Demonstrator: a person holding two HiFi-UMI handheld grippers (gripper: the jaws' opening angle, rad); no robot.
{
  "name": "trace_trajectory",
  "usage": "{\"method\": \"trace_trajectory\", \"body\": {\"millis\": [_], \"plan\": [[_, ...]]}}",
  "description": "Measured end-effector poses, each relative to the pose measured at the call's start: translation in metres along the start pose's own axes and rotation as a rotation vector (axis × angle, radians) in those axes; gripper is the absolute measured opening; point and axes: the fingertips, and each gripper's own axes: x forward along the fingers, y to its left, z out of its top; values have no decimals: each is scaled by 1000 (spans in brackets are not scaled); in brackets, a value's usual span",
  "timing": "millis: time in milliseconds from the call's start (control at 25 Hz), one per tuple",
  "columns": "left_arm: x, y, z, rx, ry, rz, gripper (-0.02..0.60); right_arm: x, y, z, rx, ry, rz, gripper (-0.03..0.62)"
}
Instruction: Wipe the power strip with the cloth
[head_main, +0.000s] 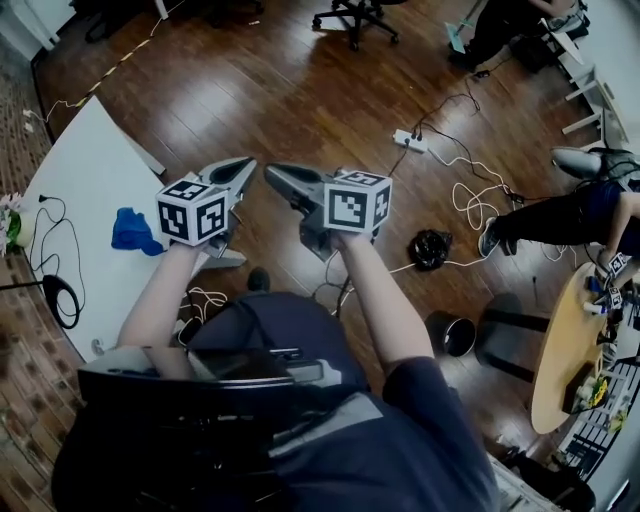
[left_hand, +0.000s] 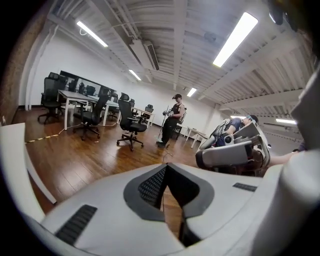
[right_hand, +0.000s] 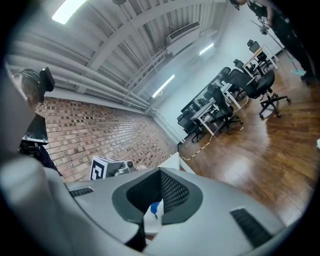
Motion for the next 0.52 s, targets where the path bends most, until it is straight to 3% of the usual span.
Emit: {"method": "trace_trajectory", "body": {"millis": [320,520], "plan": [[19,42,10,-75,5,-68,-5,35,-24,17,10,0,-86,-21],[5,79,4,-208,-36,-42,-5,61,-28,-2,34,56,-82,-21]]}}
